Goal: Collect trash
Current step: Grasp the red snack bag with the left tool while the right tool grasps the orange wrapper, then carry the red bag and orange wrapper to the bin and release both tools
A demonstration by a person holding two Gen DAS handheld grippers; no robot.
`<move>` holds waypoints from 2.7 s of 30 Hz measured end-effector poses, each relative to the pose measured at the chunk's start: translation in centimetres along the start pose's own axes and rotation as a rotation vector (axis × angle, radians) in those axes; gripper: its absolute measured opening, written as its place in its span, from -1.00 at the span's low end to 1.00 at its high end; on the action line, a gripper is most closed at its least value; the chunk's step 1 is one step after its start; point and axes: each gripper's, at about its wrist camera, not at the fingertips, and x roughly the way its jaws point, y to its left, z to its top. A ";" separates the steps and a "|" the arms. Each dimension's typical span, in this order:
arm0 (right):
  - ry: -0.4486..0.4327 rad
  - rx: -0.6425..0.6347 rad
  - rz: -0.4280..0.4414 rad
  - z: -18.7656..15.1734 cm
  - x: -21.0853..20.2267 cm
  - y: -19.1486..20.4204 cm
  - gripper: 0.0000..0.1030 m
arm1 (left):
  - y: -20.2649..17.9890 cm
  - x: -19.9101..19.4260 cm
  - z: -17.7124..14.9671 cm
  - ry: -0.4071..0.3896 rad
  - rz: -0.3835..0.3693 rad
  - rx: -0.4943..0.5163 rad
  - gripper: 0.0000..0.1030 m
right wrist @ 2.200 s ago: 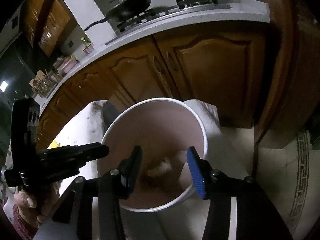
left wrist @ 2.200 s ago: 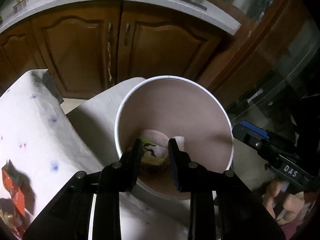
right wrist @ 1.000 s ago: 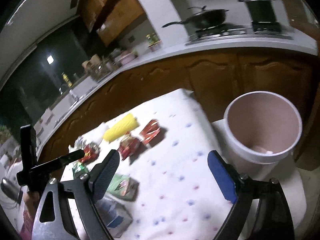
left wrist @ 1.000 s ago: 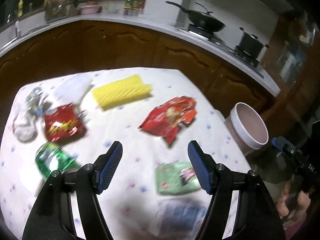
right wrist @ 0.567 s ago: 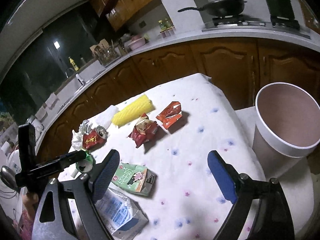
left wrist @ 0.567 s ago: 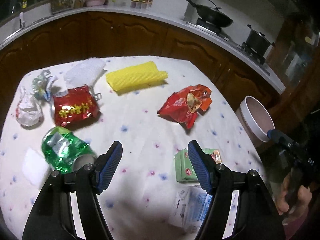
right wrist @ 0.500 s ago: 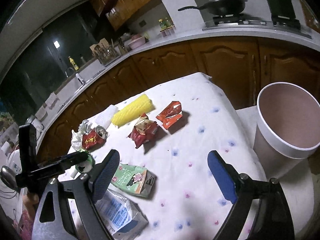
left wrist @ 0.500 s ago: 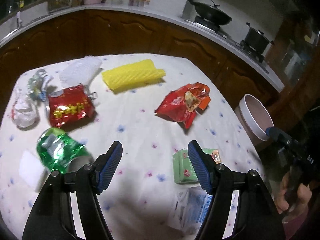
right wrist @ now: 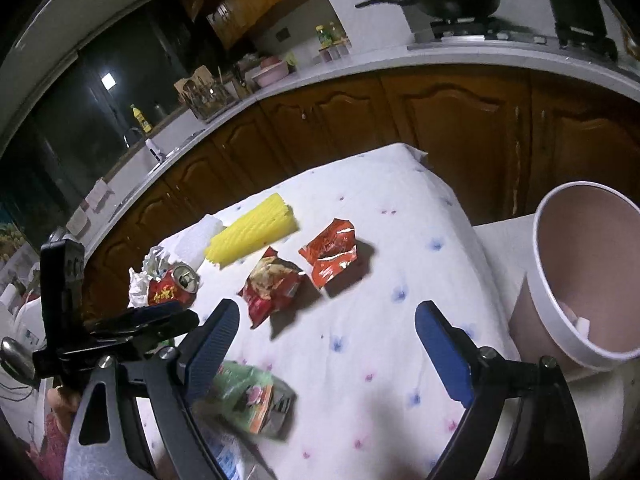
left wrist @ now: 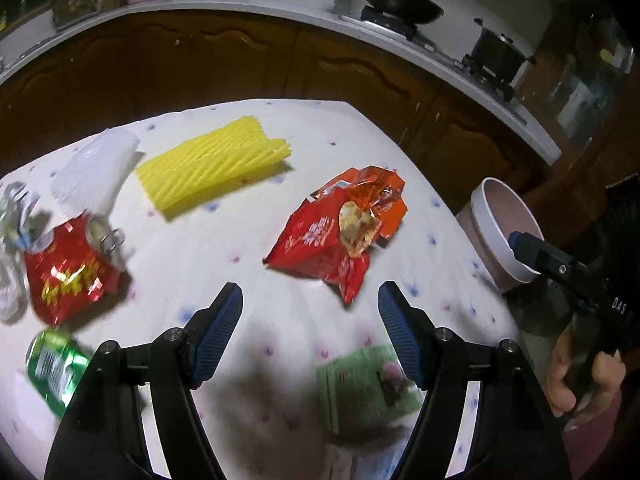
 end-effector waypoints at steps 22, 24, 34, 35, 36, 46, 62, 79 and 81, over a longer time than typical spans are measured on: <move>0.138 0.033 0.050 5.6 11.0 -2.5 0.08 | -0.9 7.7 3.9 0.064 0.014 0.106 -0.34; 0.149 0.026 0.048 5.7 11.8 -2.4 -0.04 | -0.8 7.7 3.8 0.062 -0.009 0.101 -0.49; 0.144 0.017 0.061 4.8 11.6 -2.5 -0.74 | 0.2 6.4 3.7 0.036 -0.077 0.061 -0.83; 0.136 0.018 0.057 4.7 11.2 -2.5 -0.76 | 0.4 6.2 3.7 0.030 -0.080 0.056 -0.83; 0.129 0.019 0.055 4.6 10.7 -2.5 -0.79 | 0.4 5.9 3.7 0.023 -0.085 0.049 -0.83; 0.022 0.064 0.060 3.7 3.8 -3.4 -0.98 | -0.9 1.7 4.2 -0.048 -0.104 0.062 -0.83; -0.131 0.110 0.003 2.4 -7.6 -7.9 -0.99 | -10.3 -2.3 5.0 -0.099 -0.217 0.167 -0.83; -0.227 0.243 -0.097 1.3 -14.6 -17.8 -0.99 | -24.2 2.0 7.5 -0.065 -0.324 0.286 -0.83; -0.222 0.250 -0.110 1.3 -14.4 -18.7 -0.99 | -25.3 2.8 7.9 -0.058 -0.333 0.286 -0.83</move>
